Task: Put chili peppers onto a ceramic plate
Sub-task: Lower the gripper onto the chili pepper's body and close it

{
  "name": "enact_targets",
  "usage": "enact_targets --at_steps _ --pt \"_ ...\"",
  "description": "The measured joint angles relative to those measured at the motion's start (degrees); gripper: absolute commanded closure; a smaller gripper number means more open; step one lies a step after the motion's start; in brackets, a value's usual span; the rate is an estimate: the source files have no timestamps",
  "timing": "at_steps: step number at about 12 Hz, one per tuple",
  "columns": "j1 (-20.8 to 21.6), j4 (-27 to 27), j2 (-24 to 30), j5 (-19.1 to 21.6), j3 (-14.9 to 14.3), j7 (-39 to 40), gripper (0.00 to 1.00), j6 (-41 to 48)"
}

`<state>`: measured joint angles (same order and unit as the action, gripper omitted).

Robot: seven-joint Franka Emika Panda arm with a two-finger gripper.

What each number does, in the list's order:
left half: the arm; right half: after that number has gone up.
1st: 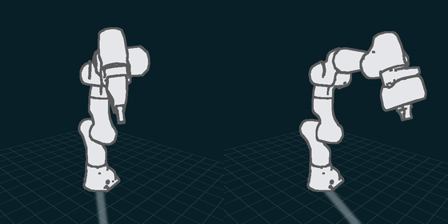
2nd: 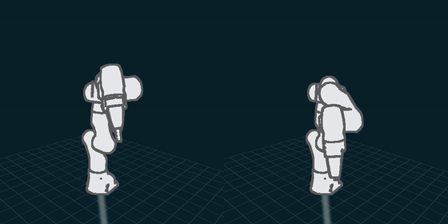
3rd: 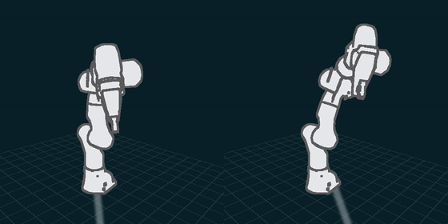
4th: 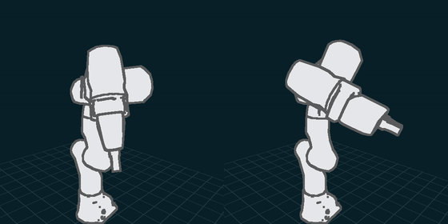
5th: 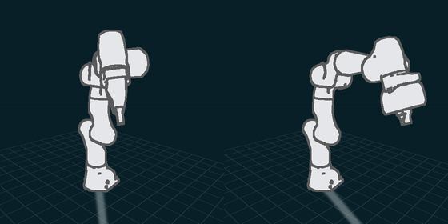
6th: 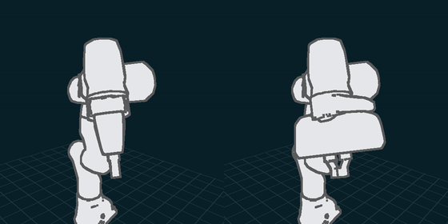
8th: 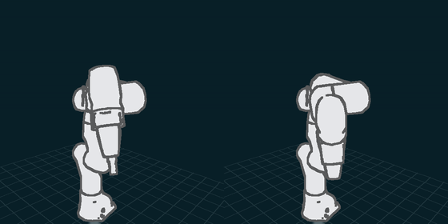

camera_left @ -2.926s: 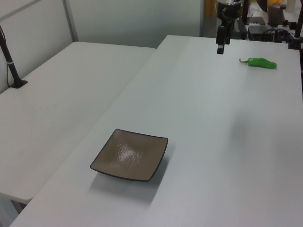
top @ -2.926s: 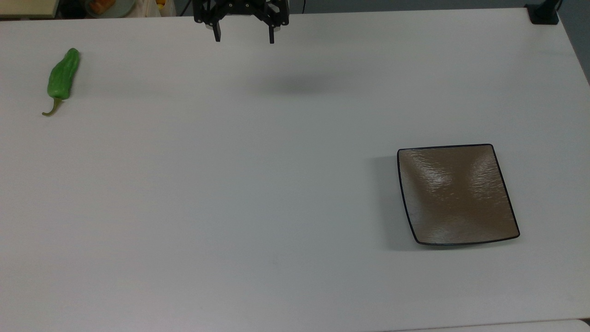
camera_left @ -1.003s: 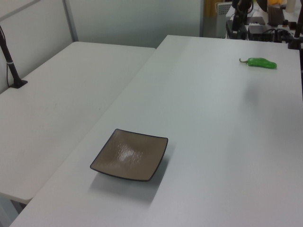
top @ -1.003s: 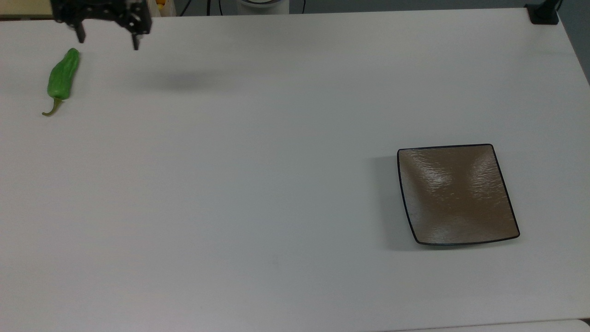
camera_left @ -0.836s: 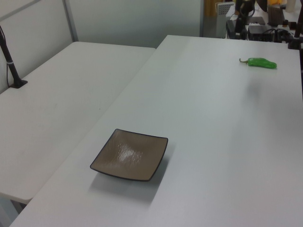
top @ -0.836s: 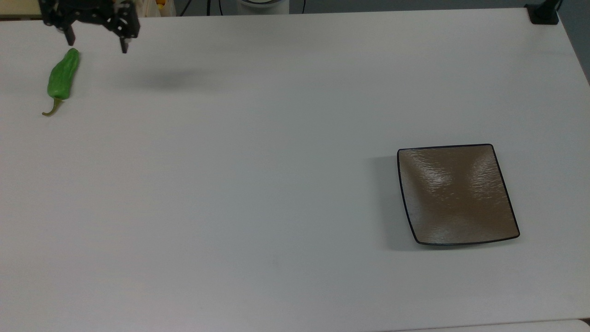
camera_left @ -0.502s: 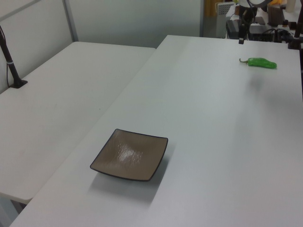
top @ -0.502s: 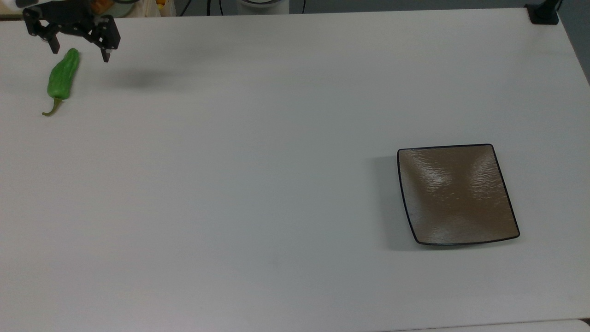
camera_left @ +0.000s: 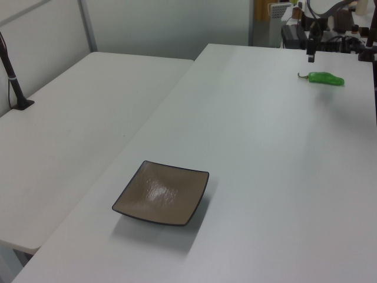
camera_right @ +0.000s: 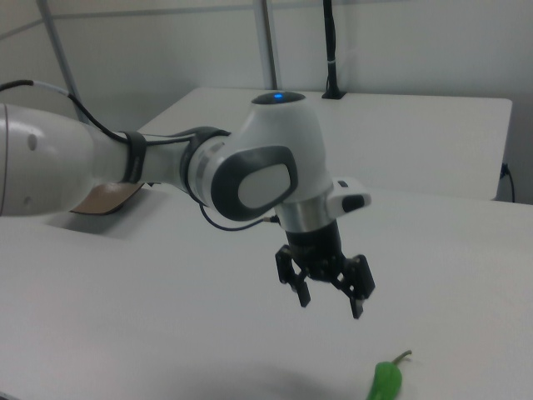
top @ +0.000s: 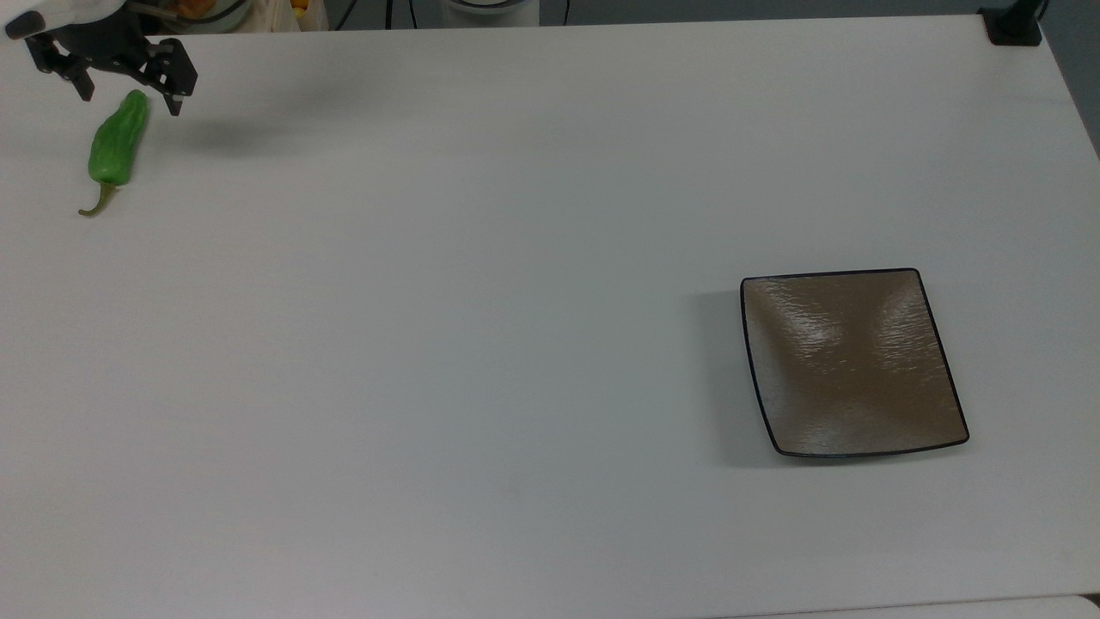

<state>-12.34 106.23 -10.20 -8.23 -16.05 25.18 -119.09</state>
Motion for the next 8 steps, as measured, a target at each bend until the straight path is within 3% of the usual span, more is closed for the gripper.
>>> enact_targets --at_steps 8 --pt "-5.7 3.1 -4.2 3.4 -0.1 6.9 0.0 -6.0"
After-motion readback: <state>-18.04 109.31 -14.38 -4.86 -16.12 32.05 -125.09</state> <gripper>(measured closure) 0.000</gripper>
